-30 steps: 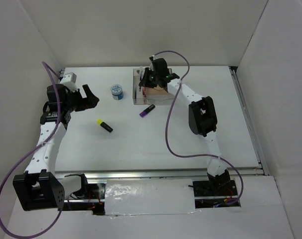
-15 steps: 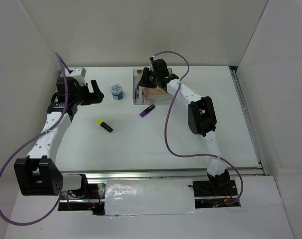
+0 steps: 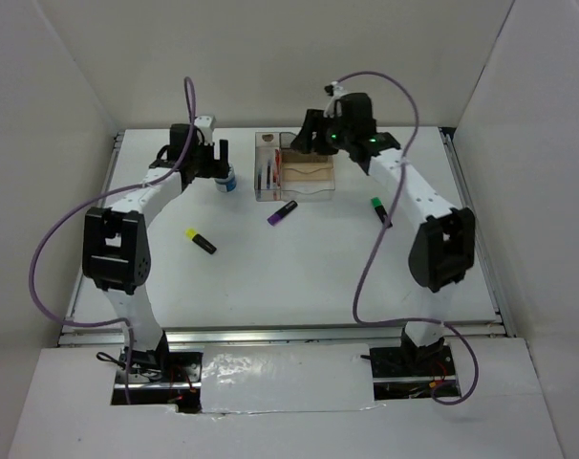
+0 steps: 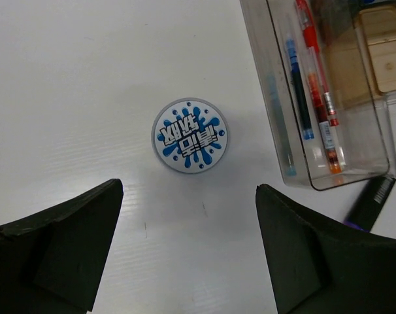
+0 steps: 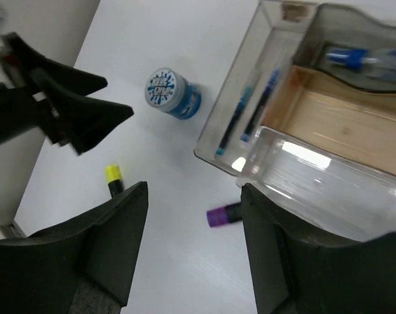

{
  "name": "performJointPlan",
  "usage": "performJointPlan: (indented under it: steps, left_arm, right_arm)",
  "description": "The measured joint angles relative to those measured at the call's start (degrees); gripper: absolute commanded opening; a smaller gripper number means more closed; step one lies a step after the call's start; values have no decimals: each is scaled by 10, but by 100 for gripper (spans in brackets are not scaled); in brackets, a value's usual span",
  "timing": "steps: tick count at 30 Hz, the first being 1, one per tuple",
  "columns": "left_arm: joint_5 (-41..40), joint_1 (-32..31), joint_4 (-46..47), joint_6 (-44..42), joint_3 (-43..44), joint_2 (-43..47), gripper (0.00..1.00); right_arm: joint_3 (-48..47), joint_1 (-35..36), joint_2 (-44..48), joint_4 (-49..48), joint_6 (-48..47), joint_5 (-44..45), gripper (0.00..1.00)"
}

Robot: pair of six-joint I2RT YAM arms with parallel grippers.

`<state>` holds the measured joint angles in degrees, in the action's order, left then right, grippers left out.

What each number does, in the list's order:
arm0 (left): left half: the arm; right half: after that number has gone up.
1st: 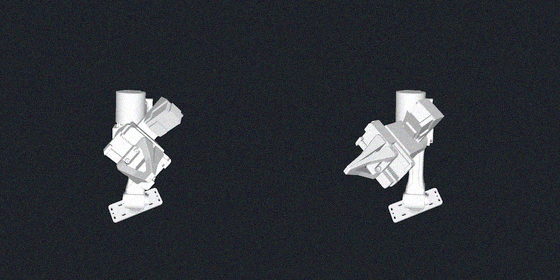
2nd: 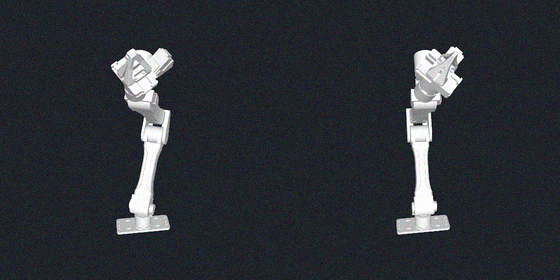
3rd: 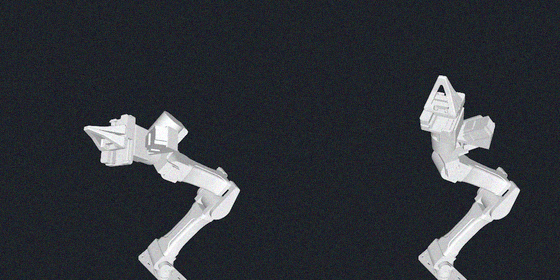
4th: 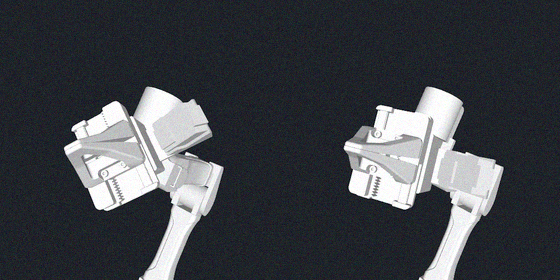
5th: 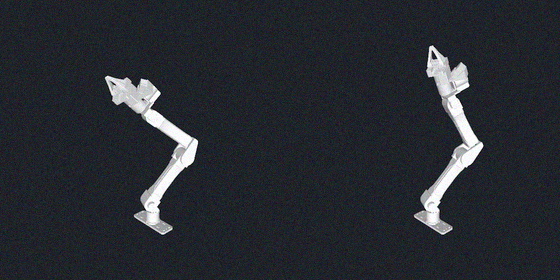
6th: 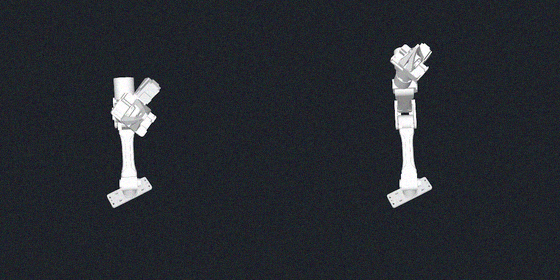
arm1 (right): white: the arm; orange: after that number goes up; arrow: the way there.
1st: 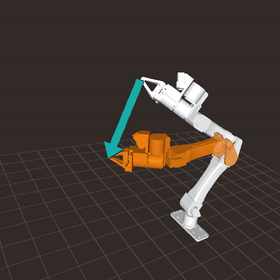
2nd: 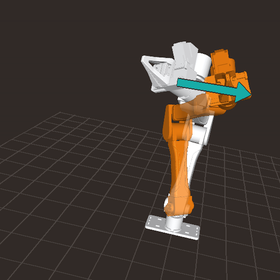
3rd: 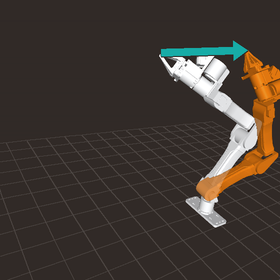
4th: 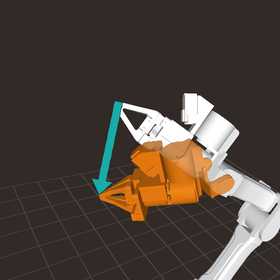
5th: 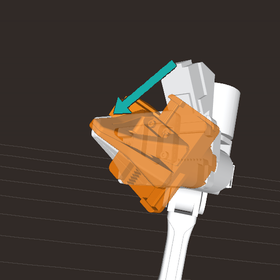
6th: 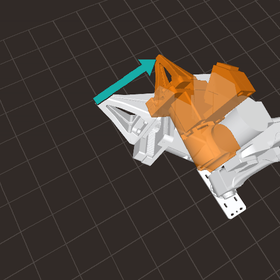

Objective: Sort the stationery into containers
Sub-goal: Grab a piece of stationery with the left arm

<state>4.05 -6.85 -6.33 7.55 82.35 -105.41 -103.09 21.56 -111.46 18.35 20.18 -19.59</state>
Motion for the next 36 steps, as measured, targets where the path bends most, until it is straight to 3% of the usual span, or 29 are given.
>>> performJointPlan:
  steps: [5,12,18,36]
  left_arm:
    - [-28,-20,11,-4,42,-70,99]
    - [-68,-38,33,-16,76,-123,98]
    - [-91,-42,41,-17,92,-146,97]
    - [-99,-42,42,-18,92,-146,93]
  right_arm:
    - [92,-75,151,-8,-50,-7,70]
    - [202,-126,257,-15,-80,-10,71]
    - [242,-127,265,-12,-92,-21,72]
    - [246,-128,265,-17,-94,-32,75]
